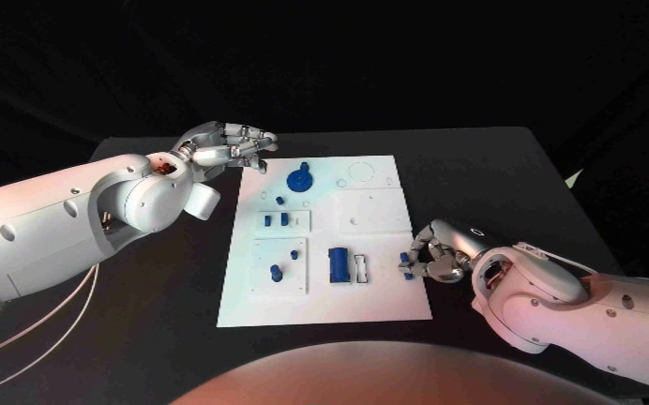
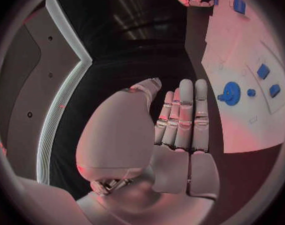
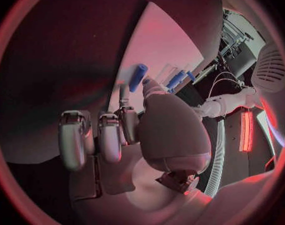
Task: Assemble the parts on the task board
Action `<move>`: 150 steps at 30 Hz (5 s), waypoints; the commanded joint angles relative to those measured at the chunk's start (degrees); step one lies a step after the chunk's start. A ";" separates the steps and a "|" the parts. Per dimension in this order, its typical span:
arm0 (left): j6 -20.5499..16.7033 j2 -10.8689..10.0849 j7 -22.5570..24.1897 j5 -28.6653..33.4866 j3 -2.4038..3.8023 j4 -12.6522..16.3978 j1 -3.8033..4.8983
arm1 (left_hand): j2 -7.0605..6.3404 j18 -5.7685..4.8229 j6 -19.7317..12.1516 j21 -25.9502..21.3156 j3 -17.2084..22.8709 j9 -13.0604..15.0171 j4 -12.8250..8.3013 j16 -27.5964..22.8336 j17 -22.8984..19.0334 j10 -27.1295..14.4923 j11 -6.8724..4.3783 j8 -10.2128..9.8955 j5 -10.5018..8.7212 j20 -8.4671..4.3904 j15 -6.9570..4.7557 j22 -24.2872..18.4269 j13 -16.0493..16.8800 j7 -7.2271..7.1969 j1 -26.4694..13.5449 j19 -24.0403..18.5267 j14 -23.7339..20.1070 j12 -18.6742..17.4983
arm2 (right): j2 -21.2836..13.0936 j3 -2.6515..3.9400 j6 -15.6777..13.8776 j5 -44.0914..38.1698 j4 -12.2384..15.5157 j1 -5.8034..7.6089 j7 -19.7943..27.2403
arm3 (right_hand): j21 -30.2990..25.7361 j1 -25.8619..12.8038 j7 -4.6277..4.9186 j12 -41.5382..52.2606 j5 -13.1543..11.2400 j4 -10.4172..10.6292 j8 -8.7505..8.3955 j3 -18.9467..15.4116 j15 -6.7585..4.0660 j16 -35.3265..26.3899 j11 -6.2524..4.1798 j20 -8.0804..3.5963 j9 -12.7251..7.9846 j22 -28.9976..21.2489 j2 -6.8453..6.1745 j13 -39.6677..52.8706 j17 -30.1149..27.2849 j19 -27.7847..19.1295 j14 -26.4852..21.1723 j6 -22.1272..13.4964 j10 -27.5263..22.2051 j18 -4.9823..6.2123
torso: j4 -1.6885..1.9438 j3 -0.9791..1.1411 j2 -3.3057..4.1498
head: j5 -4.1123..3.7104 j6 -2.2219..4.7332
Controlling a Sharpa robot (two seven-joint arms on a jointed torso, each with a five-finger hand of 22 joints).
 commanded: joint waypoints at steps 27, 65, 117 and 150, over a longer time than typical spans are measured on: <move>0.59 -0.23 0.42 0.34 0.03 0.05 0.02 | -0.09 0.60 -0.27 -0.40 0.35 -0.07 0.02 -0.28 -0.08 -0.55 0.08 0.40 0.04 0.16 0.30 -0.09 -0.09 0.06 -0.64 0.42 -0.16 0.32 | 1.55 -0.04 2.72 -4.71 -0.24 -1.14 -1.60 | 0.34 7.72 -0.85 0.95 3.58 -3.57 -1.46 25.95 -0.98 0.09 -1.11 -0.73 -2.00 14.01 -6.94 7.40 14.22 4.41 5.77 3.30 0.64 -0.47 | 0.00 -0.06 -0.08 | 0.22 0.00; 0.91 -0.07 0.30 0.39 0.03 0.11 0.02 | -0.04 0.60 -0.27 -0.43 0.48 -0.09 -0.08 -0.28 -0.09 -0.62 0.08 0.49 0.10 0.16 0.31 -0.14 -0.11 0.06 -0.74 0.44 -0.17 0.37 | 9.95 0.13 -0.65 14.45 -1.09 0.79 -0.75 | 1.44 -10.66 -1.36 5.00 3.13 -6.05 0.65 33.85 -1.31 0.37 -1.49 -1.01 0.91 14.33 -6.31 10.12 14.90 4.91 5.93 3.79 2.84 -0.71 | -0.05 -0.02 0.02 | 0.49 0.00; 1.02 -0.21 -0.10 0.40 0.02 -0.27 0.00 | 0.00 0.59 -0.36 -0.48 0.58 -0.14 -0.10 -0.26 -0.09 -0.72 0.11 0.57 0.17 0.18 0.34 -0.21 -0.13 0.09 -1.08 0.45 -0.18 0.43 | 8.59 0.13 0.18 9.50 -0.19 0.67 2.36 | 1.53 -9.28 -1.39 4.92 -7.68 0.14 0.20 11.59 -1.33 0.45 -1.50 -1.07 1.06 14.35 -4.57 10.50 15.09 4.93 5.98 4.64 2.96 -0.73 | -0.07 0.00 -0.10 | 0.83 0.00; 1.10 -0.30 -0.32 0.40 0.01 -0.49 -0.01 | 0.00 0.59 -0.36 -0.48 0.58 -0.14 -0.10 -0.26 -0.09 -0.72 0.11 0.57 0.17 0.18 0.34 -0.21 -0.13 0.09 -1.08 0.45 -0.18 0.43 | 8.80 0.12 2.09 7.74 -1.72 0.51 1.15 | 1.76 -6.13 -1.50 5.18 -7.67 -0.11 0.06 10.61 -1.40 0.45 -1.59 -1.13 1.07 14.42 -3.92 10.70 15.10 5.03 5.98 4.66 3.09 -0.78 | -0.02 -0.03 -0.02 | 1.07 0.00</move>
